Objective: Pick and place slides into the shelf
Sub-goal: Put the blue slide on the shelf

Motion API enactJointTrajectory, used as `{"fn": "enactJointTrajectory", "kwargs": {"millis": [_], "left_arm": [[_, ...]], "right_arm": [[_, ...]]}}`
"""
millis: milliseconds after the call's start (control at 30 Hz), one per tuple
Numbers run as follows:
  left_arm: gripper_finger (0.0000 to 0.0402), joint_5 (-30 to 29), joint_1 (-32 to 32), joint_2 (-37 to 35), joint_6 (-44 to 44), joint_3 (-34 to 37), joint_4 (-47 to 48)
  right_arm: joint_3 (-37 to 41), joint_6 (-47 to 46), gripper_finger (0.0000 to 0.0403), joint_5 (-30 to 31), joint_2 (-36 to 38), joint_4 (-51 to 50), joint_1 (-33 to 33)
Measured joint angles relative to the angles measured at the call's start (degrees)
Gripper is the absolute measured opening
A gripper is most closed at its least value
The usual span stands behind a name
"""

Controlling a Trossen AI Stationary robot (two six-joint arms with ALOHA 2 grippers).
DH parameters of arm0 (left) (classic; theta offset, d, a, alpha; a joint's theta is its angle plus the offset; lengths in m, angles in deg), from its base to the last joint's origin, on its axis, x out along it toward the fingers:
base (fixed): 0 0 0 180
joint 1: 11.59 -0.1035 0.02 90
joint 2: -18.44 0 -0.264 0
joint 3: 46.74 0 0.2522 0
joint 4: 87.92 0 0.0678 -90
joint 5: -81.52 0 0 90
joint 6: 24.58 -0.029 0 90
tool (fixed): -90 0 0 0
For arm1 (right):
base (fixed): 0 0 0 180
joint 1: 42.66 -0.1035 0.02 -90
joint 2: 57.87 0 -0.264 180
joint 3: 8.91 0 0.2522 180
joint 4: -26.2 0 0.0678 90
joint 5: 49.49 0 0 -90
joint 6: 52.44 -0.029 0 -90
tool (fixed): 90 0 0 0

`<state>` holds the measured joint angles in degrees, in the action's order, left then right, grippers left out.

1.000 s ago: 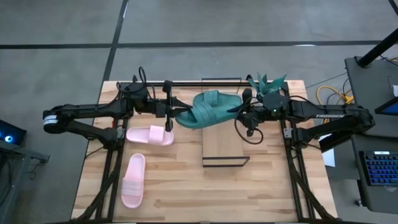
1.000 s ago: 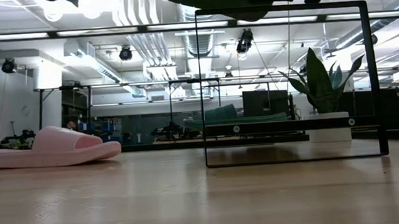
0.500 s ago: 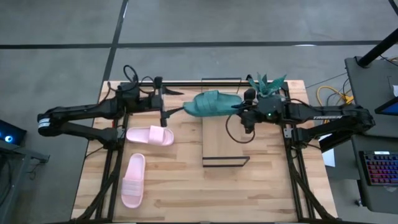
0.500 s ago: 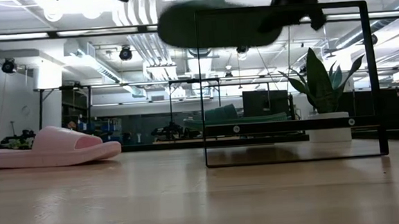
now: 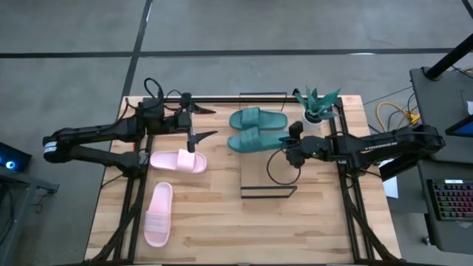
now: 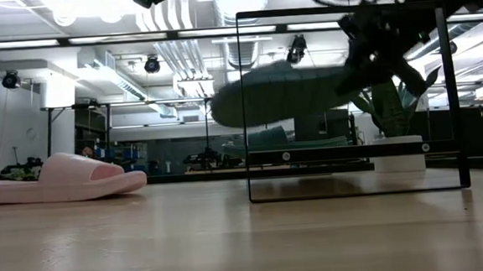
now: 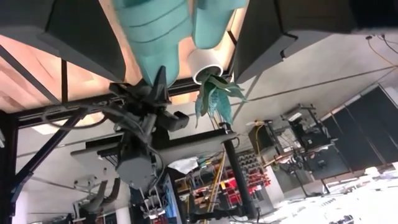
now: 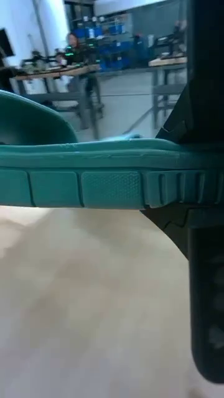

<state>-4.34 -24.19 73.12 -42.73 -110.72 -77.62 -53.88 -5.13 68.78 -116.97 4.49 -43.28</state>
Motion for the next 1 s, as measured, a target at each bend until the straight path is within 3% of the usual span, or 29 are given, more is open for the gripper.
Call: {"fn": "enactJointTrajectory", "kwargs": {"millis": [600, 1000], "left_arm": [[0.0283, 0.0, -0.02, 3.78, -0.15, 0.07, -0.39], [0.0283, 0.04, -0.02, 4.19, -0.15, 0.09, -0.57]], "right_arm": [[7.09, 3.27, 0.0055, 3.43, -0.06, 7.35, 0.44], [7.13, 3.43, 0.0055, 3.33, -5.66, 10.0, 2.12]]}}
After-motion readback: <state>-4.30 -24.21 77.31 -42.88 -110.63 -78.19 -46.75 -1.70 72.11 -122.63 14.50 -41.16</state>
